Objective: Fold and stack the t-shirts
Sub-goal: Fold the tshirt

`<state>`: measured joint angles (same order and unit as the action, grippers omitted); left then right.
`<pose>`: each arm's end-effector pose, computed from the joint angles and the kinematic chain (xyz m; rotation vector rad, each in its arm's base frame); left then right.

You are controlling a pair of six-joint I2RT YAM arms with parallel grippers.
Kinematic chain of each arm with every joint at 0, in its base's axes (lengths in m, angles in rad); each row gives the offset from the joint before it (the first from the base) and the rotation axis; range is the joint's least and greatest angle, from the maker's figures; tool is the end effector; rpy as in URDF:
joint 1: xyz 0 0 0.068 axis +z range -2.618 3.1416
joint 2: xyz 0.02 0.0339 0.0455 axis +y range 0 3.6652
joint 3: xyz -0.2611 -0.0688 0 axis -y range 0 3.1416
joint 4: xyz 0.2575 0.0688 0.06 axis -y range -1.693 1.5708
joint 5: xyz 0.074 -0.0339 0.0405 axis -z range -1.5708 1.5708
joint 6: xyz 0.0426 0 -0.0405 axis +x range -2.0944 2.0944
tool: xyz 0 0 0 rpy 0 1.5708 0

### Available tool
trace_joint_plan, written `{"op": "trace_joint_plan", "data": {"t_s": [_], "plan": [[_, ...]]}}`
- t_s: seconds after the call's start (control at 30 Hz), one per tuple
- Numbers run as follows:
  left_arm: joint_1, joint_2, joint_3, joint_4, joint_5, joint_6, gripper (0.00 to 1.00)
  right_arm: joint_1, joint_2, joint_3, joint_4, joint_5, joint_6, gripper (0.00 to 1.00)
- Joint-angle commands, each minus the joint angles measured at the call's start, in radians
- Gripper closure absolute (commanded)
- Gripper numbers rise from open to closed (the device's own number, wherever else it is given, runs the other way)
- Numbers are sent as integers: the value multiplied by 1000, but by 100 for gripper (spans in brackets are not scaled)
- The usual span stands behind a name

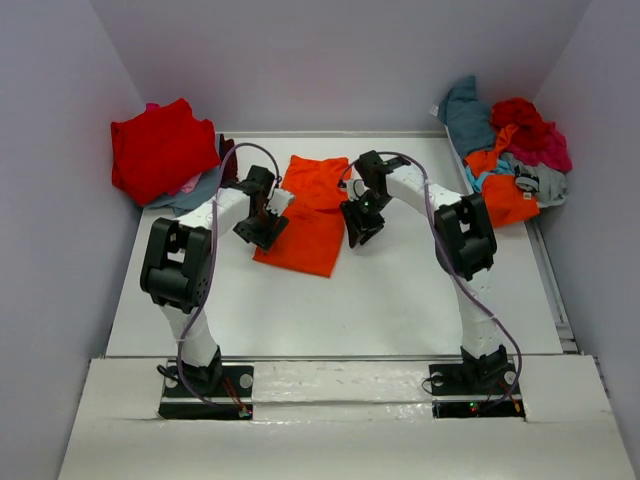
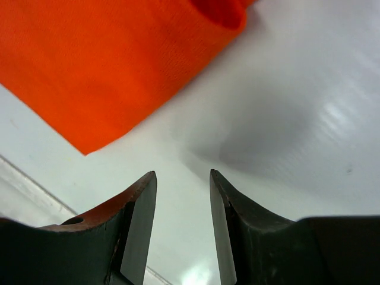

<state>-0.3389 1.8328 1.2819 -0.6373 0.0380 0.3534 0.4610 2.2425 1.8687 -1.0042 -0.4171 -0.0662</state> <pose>0.3597 -0.1285 0.1739 0.9454 2.5913 -0.0485 0.4095 0.2226 0.1689 -0.8303 2.8440 0.6709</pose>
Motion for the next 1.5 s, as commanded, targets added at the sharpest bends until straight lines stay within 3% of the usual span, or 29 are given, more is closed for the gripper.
{"op": "trace_joint_plan", "data": {"t_s": [0.0,0.47,0.93,1.47], "plan": [[28,-56,-26,21,66,9,30,11,-49,-23,-69,-126,-37,53],[37,9,-24,-56,303,116,30,30,-50,-37,-132,-288,-86,52],[152,-12,-24,-36,270,99,30,50,-72,-59,-146,-302,-96,50],[152,72,-18,-61,339,110,30,136,2,67,-169,-425,-142,49]]}}
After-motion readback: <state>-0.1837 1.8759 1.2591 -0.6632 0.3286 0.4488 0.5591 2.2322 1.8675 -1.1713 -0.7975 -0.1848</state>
